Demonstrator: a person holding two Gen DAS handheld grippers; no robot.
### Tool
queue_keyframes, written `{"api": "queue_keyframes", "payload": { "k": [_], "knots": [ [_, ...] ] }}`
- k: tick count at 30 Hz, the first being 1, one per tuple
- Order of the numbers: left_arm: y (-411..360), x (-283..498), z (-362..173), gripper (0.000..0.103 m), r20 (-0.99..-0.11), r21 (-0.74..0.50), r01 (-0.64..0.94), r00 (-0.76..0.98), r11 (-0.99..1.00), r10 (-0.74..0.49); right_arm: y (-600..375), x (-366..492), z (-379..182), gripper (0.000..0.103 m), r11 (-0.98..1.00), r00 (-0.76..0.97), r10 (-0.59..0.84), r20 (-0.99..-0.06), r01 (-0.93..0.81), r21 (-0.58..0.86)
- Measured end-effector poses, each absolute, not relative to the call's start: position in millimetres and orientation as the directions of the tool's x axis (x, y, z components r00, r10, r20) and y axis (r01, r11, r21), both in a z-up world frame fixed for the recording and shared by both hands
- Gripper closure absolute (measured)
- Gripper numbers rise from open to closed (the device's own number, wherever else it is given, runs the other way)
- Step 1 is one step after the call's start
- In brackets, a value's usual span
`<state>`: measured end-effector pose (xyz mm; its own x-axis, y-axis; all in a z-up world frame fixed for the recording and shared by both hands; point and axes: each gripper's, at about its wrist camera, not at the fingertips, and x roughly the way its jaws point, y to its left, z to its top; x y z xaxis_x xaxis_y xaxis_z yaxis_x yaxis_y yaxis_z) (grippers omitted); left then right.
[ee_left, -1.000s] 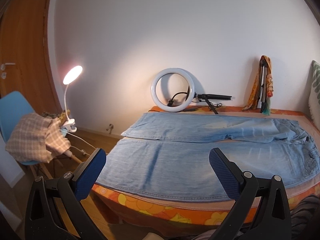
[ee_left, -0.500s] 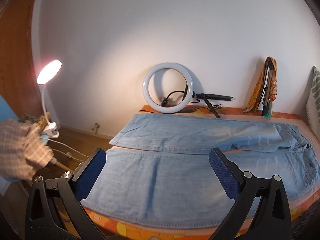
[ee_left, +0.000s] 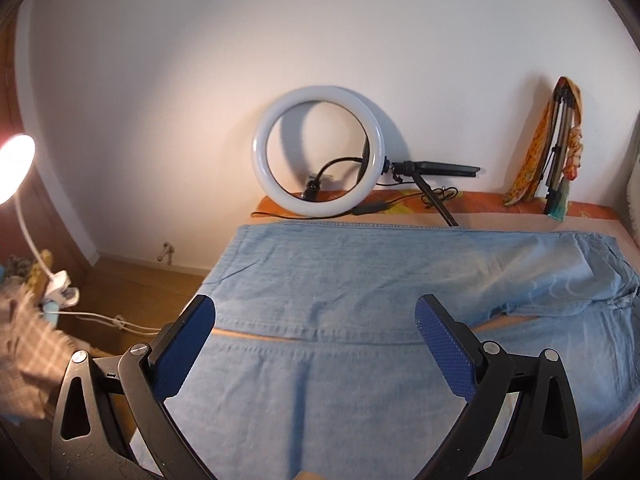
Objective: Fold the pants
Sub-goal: 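Move both tools forward over the jeans toward the waistband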
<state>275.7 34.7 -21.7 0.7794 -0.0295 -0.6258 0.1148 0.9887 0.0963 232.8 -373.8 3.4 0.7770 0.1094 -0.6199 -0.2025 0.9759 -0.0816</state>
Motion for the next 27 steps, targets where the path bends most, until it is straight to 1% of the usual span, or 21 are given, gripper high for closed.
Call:
{"api": "queue_keyframes", "payload": {
  "k": [4, 8, 11, 15, 20, 27],
  "knots": [
    [33, 308, -34, 0.003, -0.657, 0.071, 0.104, 0.754, 0.992, -0.032, -370, 265, -18, 0.002, 0.971, 0.750, 0.123, -0.650, -0.226, -0.077],
    [24, 334, -50, 0.003, -0.680, 0.105, 0.088, 0.733, 0.991, 0.007, -366, 298, -42, 0.002, 0.968, 0.714, 0.125, -0.689, -0.239, -0.073],
    [16, 355, -65, 0.003, -0.705, 0.126, 0.105, 0.709, 0.986, 0.015, -362, 320, -61, 0.003, 0.962, 0.691, 0.128, -0.711, -0.261, -0.081],
    [12, 379, -82, 0.003, -0.737, 0.108, 0.116, 0.676, 0.987, 0.001, -358, 348, -87, 0.003, 0.954, 0.655, 0.147, -0.741, -0.292, -0.069],
    [16, 408, -100, 0.003, -0.775, 0.048, 0.100, 0.631, 0.994, -0.026, -343, 376, -112, 0.003, 0.935, 0.622, 0.176, -0.763, -0.349, -0.069],
    [11, 433, -123, 0.004, -0.798, 0.073, 0.097, 0.603, 0.993, 0.000, -321, 408, -137, 0.007, 0.902, 0.571, 0.207, -0.795, -0.425, -0.071]
  ]
}}
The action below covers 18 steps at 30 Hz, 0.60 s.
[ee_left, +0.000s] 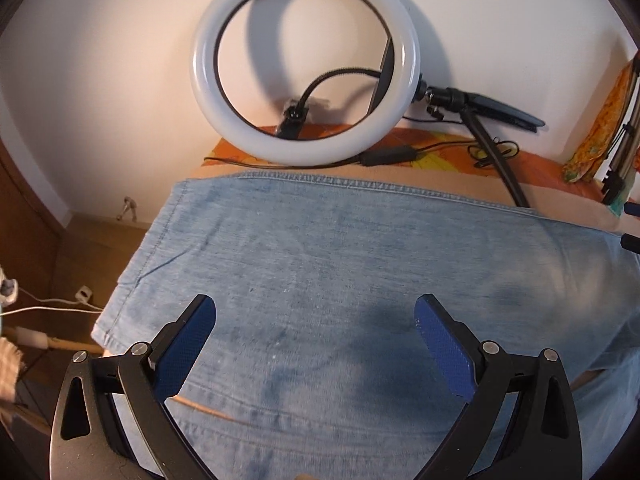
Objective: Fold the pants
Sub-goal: 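Move both tools forward over the jeans toward the waistband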
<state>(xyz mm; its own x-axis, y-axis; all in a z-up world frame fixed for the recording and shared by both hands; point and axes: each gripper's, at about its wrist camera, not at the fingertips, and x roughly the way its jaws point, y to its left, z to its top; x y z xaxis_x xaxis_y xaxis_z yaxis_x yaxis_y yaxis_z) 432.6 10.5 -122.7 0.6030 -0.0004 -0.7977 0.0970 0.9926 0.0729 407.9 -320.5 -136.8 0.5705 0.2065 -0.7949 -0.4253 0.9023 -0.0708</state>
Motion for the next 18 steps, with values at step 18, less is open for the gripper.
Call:
{"api": "queue_keyframes", "payload": {
  "k": [18],
  "knots": [
    [10, 456, -161, 0.004, -0.837, 0.042, 0.076, 0.548, 0.996, -0.006, -294, 442, -182, 0.008, 0.847, 0.487, 0.212, -0.847, -0.525, -0.090]
  ]
}}
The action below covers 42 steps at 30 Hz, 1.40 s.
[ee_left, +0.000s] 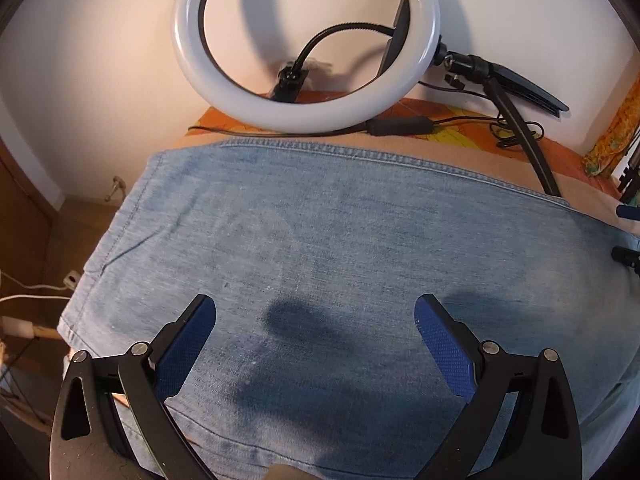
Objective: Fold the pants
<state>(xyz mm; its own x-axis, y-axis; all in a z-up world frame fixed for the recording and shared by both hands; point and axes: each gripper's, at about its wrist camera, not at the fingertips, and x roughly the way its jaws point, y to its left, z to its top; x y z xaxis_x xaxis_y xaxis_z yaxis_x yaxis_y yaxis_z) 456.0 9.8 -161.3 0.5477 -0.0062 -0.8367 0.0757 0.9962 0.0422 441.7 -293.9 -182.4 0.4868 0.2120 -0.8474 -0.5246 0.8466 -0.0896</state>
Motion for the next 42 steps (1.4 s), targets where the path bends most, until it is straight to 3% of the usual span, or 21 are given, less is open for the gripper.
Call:
{"api": "queue_keyframes", "payload": {
  "k": [3, 6, 9, 10, 11, 14, 19, 32, 42],
  "knots": [
    [15, 461, -166, 0.004, -0.848, 0.010, 0.053, 0.529, 0.999, -0.020, -296, 444, -184, 0.010, 0.851, 0.467, 0.233, -0.853, -0.523, -0.055],
    [18, 463, -171, 0.004, -0.853, -0.014, 0.050, 0.520, 0.999, -0.038, -298, 444, -184, 0.021, 0.851, 0.440, 0.278, -0.854, -0.526, 0.007],
    [18, 464, -176, 0.004, -0.856, -0.015, 0.047, 0.515, 0.999, -0.037, -294, 440, -180, 0.049, 0.836, 0.435, 0.300, -0.849, -0.549, 0.013],
    [18, 464, -177, 0.004, -0.858, -0.023, 0.045, 0.512, 0.999, -0.043, -292, 440, -179, 0.068, 0.836, 0.434, 0.302, -0.849, -0.548, 0.017],
    [18, 464, -178, 0.004, -0.859, -0.031, 0.044, 0.510, 0.999, -0.049, -290, 439, -179, 0.080, 0.836, 0.424, 0.309, -0.851, -0.548, 0.031],
    [20, 465, -179, 0.004, -0.857, -0.048, 0.035, 0.512, 0.998, -0.059, -281, 433, -178, 0.093, 0.832, 0.426, 0.282, -0.860, -0.555, -0.002],
    [26, 469, -176, 0.004, -0.856, -0.090, 0.016, 0.510, 0.996, -0.085, -274, 416, -163, 0.100, 0.822, 0.451, 0.267, -0.852, -0.567, -0.042],
    [38, 493, -123, 0.004, -0.782, -0.287, -0.066, 0.593, 0.956, -0.194, -245, 302, -121, 0.102, 0.756, 0.508, 0.344, -0.789, -0.649, -0.088],
    [19, 513, -145, 0.003, -0.852, -0.235, -0.124, 0.504, 0.964, -0.143, -238, 260, -135, 0.102, 0.710, 0.407, 0.385, -0.828, -0.704, -0.016]
  ]
}}
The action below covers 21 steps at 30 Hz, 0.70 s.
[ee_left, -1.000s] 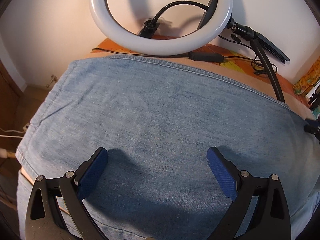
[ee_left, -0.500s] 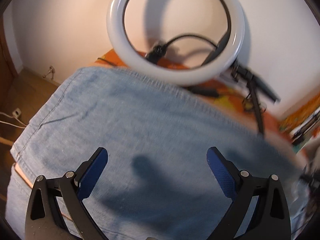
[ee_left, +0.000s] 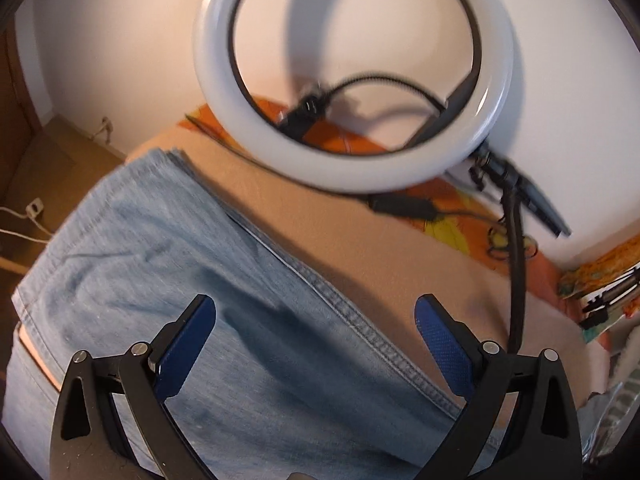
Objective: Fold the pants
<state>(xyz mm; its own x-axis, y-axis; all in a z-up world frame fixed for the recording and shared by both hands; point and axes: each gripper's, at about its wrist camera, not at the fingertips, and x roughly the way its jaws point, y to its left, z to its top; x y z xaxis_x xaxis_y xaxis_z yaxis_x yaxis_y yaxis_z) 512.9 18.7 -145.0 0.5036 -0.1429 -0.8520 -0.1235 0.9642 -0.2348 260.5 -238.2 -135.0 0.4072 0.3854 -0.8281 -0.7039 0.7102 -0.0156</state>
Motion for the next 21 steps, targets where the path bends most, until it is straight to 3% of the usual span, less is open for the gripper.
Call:
{"api": "queue_keyframes", "payload": {
  "k": [4, 9, 12, 13, 14, 15, 17, 21],
  "knots": [
    [-5, 526, -161, 0.003, -0.897, -0.068, -0.108, 0.442, 0.992, -0.013, -231, 246, -129, 0.102, 0.674, 0.394, 0.402, -0.826, -0.738, -0.024],
    [-9, 533, -178, 0.009, -0.898, 0.004, -0.173, 0.432, 0.985, 0.080, -227, 239, -128, 0.102, 0.666, 0.393, 0.406, -0.825, -0.745, -0.027],
    [-2, 524, -178, 0.026, -0.867, -0.010, -0.208, 0.490, 0.978, 0.095, -229, 242, -127, 0.102, 0.676, 0.403, 0.411, -0.818, -0.737, -0.023],
    [0, 522, -176, 0.041, -0.859, -0.013, -0.215, 0.502, 0.977, 0.099, -230, 241, -125, 0.102, 0.679, 0.410, 0.410, -0.815, -0.734, -0.028],
    [4, 521, -173, 0.070, -0.851, -0.032, -0.210, 0.518, 0.977, 0.083, -230, 241, -124, 0.102, 0.683, 0.419, 0.407, -0.812, -0.730, -0.035],
    [10, 519, -172, 0.081, -0.848, -0.093, -0.195, 0.530, 0.976, 0.026, -229, 243, -124, 0.102, 0.685, 0.424, 0.404, -0.811, -0.727, -0.039],
    [19, 518, -168, 0.095, -0.837, -0.148, -0.205, 0.547, 0.968, -0.012, -228, 242, -122, 0.102, 0.691, 0.439, 0.394, -0.808, -0.720, -0.054],
    [40, 503, -155, 0.098, -0.786, -0.251, -0.196, 0.613, 0.948, -0.082, -227, 242, -115, 0.102, 0.709, 0.471, 0.376, -0.798, -0.701, -0.080]
  ]
}}
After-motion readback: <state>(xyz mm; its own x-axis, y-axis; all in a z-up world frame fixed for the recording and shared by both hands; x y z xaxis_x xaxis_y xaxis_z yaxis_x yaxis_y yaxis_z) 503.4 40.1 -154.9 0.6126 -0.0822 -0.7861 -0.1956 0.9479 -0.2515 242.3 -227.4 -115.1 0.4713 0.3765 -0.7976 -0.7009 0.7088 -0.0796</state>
